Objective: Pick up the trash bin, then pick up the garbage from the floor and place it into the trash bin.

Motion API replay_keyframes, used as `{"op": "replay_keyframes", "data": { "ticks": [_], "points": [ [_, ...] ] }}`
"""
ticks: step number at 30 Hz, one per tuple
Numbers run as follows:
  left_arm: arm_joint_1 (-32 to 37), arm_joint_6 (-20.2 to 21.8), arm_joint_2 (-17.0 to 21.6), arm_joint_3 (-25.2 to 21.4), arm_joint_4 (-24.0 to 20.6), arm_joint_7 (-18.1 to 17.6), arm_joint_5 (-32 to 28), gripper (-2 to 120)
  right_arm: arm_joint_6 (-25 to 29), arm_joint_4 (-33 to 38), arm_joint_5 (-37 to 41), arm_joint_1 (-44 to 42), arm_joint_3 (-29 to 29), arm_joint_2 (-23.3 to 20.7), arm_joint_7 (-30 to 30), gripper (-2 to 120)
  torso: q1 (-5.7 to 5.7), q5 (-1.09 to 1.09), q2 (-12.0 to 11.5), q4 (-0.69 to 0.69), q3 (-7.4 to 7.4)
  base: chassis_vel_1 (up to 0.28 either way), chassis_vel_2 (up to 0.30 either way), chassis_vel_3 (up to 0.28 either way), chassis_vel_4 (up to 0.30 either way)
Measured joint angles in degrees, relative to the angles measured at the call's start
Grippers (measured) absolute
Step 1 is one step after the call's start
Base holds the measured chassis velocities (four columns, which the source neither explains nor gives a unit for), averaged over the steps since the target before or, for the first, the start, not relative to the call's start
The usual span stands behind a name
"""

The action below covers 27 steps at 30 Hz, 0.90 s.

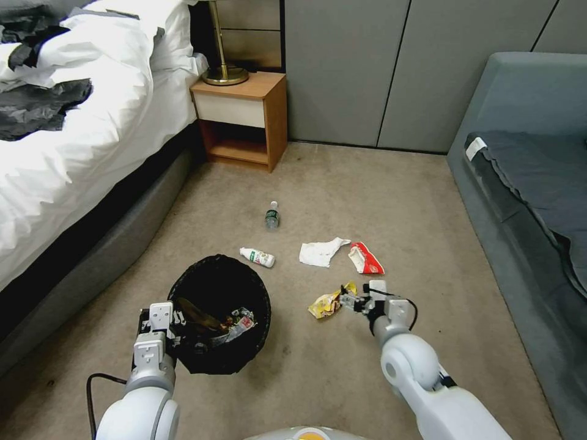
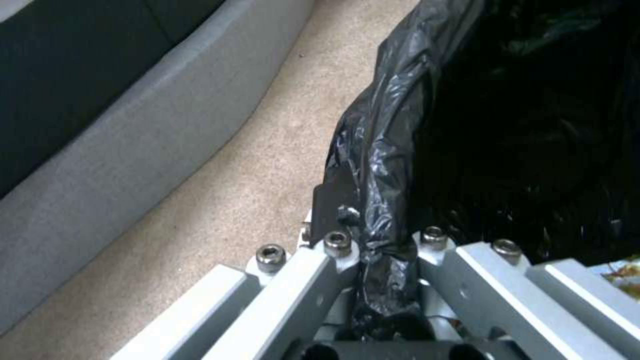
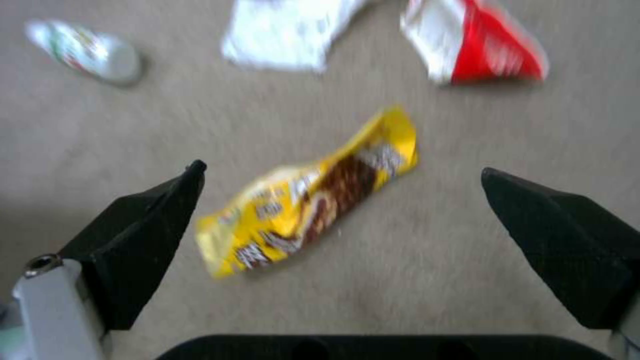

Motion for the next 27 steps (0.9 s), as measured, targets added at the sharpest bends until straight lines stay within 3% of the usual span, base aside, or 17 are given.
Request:
{"op": "replay_keyframes", "data": {
  "ticks": [10, 15, 27],
  "points": [
    [0.28, -0.19, -0.23, 0.16, 0.34, -0.03, 0.20, 0, -0.47, -12.49, 2.43, 5.69, 0.56, 2.10, -5.84, 100, 0.00, -0.01, 0.00, -0.01, 0.00, 0.000, 0.000, 0.000, 0.000],
    [0.28, -0.22, -0.32, 0.23, 0.52, -0.05, 0.40, 0, 2.58, -17.33, -0.05, 7.01, 1.13, 2.96, -9.96, 100, 0.00, -0.01, 0.00, -0.01, 0.00, 0.000, 0.000, 0.000, 0.000],
    [0.54, -0.28, -0.46, 0.65, 0.66, -0.05, 0.83, 0, 6.20, -21.33, -3.29, 8.23, 0.93, 4.88, -15.09, 100, 0.00, -0.01, 0.00, -0.01, -0.01, 0.000, 0.000, 0.000, 0.000]
  ]
}}
